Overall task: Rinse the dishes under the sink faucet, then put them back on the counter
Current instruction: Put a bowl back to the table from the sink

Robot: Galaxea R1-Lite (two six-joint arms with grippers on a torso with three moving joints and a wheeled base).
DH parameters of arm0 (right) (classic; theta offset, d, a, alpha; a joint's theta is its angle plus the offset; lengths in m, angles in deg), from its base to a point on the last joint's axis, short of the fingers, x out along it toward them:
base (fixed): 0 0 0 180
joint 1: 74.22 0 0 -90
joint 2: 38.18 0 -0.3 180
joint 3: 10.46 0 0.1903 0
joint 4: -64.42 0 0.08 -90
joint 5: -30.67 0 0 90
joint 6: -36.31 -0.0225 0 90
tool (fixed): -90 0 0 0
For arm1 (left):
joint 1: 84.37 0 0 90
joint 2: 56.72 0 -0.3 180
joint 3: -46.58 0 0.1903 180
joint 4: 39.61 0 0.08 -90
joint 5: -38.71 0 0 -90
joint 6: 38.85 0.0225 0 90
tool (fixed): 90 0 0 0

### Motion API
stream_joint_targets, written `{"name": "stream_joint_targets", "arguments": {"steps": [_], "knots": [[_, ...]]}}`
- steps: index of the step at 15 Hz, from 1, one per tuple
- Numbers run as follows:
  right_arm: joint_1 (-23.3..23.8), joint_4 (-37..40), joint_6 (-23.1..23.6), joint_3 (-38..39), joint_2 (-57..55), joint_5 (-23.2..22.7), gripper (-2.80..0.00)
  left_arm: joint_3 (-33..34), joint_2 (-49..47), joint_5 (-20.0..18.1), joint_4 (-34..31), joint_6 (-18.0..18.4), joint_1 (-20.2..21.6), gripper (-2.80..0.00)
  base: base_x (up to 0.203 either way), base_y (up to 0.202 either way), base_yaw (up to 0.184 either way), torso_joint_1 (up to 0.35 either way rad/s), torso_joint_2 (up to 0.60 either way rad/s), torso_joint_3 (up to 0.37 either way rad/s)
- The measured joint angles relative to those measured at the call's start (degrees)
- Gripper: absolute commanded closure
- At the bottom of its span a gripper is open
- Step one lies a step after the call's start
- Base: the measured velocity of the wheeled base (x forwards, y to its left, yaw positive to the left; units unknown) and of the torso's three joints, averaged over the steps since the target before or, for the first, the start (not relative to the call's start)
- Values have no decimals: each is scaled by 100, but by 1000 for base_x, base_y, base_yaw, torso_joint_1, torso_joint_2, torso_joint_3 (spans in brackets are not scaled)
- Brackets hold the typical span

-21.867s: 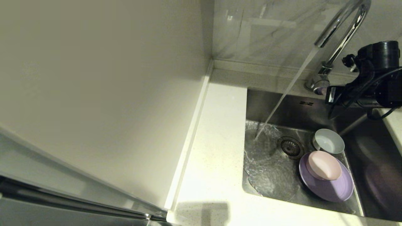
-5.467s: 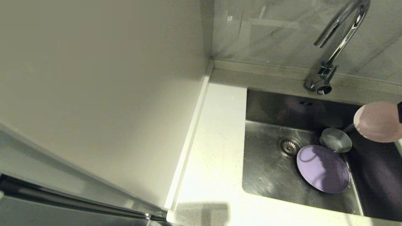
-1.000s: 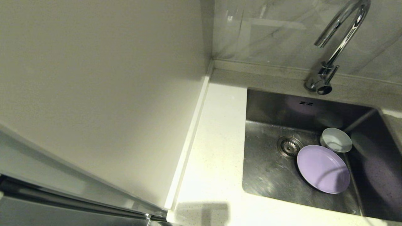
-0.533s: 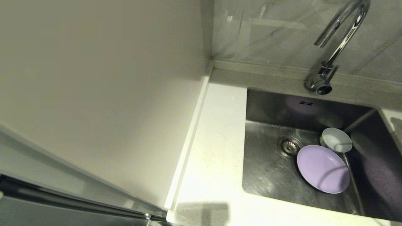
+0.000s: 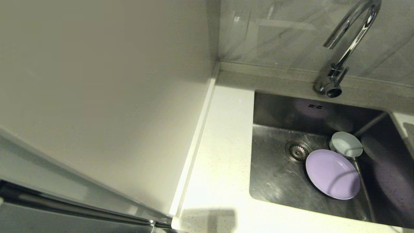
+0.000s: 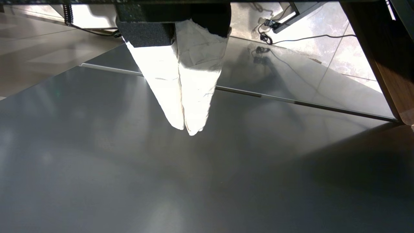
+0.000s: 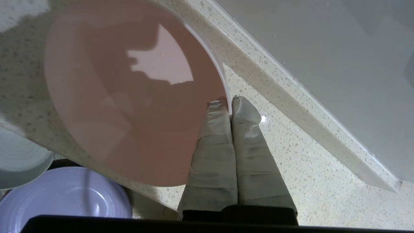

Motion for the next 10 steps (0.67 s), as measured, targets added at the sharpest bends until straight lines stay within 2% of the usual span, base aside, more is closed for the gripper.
{"name": "stream_joint_targets", "arguments": {"steps": [4, 5, 6, 10], "knots": [[-13, 30, 6, 113, -23, 66, 0, 0, 0, 0, -5, -2, 0, 0, 0, 0, 0, 0, 0, 0], [-17, 64, 6, 136, -23, 112, -267, 0, 0, 0, 0, 0, 0, 0, 0, 0, 0, 0, 0, 0], [-17, 85, 6, 157, -28, 122, -280, 0, 0, 2, 2, 0, 0, 0, 0, 0, 0, 0, 0, 0], [-26, 105, 2, 176, -12, 104, -280, 0, 0, 0, -1, -2, 0, 0, 0, 0, 0, 0, 0, 0]]}}
